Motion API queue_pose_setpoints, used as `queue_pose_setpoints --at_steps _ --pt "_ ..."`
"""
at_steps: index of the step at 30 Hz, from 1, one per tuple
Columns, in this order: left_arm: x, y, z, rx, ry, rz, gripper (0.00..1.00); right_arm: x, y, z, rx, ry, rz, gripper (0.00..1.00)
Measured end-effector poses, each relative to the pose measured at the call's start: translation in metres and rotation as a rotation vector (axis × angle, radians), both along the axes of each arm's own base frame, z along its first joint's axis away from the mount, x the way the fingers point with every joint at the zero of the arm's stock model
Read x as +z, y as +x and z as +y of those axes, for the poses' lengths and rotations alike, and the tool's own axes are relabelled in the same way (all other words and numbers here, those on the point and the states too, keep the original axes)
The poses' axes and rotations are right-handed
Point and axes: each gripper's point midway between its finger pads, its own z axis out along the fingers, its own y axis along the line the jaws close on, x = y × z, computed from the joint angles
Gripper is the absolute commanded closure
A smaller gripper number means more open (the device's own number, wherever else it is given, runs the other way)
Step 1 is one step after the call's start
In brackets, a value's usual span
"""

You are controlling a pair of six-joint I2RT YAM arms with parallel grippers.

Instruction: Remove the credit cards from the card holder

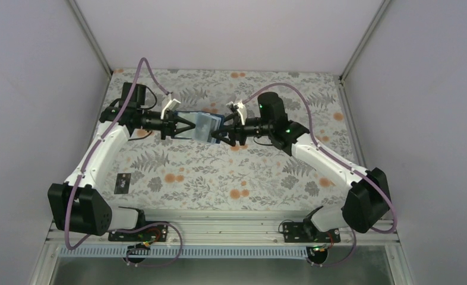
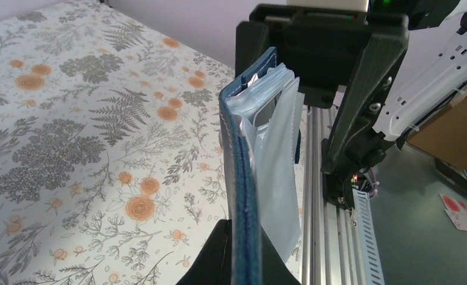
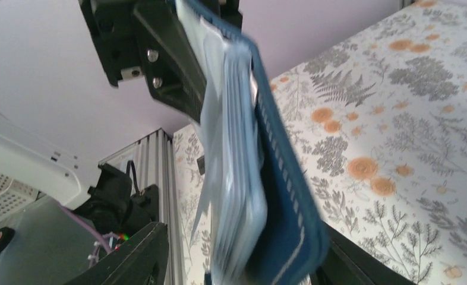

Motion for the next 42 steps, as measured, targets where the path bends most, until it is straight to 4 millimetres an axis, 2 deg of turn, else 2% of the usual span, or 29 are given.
queue_pose_setpoints --at_steps 2,10,13,15,18,22,28,31,33,34,36,37,38,42 --pt "0.000 0.001 0.001 0.003 -0.001 -0.001 0.98 -0.007 -0.004 -0.002 0.017 -0.007 0.002 0.58" --pt "0.003 -0.001 0.002 0.000 -0.010 -0.004 0.98 -0.006 -0.007 -0.002 0.064 0.023 0.017 0.70" --pt "0.005 -0.003 0.001 -0.007 -0.018 -0.007 0.98 -0.009 -0.003 0.002 0.064 0.032 0.039 0.85" --pt "0.005 -0.003 0.001 -0.007 -0.018 -0.008 0.98 -0.011 0.001 0.005 0.061 0.034 0.056 0.91" --pt "0.003 0.000 0.005 0.008 -0.008 -0.016 0.98 -0.010 0.000 0.009 0.080 0.045 0.065 0.90" --pt "0.003 0.002 0.007 0.015 -0.005 -0.028 0.98 -0.009 0.000 0.016 0.094 0.049 0.074 0.81" --pt "0.004 0.001 0.006 0.008 -0.010 -0.025 0.98 -0.006 0.001 0.030 0.111 0.049 0.061 0.86" --pt "0.004 0.001 0.006 0.008 -0.010 -0.030 0.98 -0.006 0.002 0.030 0.108 0.049 0.065 0.94" --pt "0.004 0.002 0.007 0.011 -0.009 -0.030 0.96 -0.006 0.003 0.032 0.106 0.048 0.072 0.96" --pt "0.004 0.002 0.007 0.013 -0.008 -0.031 0.82 -0.006 0.004 0.032 0.106 0.048 0.072 0.96" --pt "0.003 0.004 0.008 0.017 -0.005 -0.036 0.31 -0.007 0.006 0.033 0.102 0.047 0.078 0.96" --pt "0.003 0.003 0.007 0.015 -0.007 -0.033 0.13 -0.008 0.008 0.034 0.094 0.046 0.080 0.96" --pt "0.003 0.002 0.006 0.010 -0.006 -0.030 0.01 -0.009 0.010 0.035 0.080 0.043 0.086 0.96" --pt "-0.004 0.007 0.006 0.042 0.041 -0.031 0.00 -0.012 0.023 0.035 -0.002 0.024 0.128 0.96"
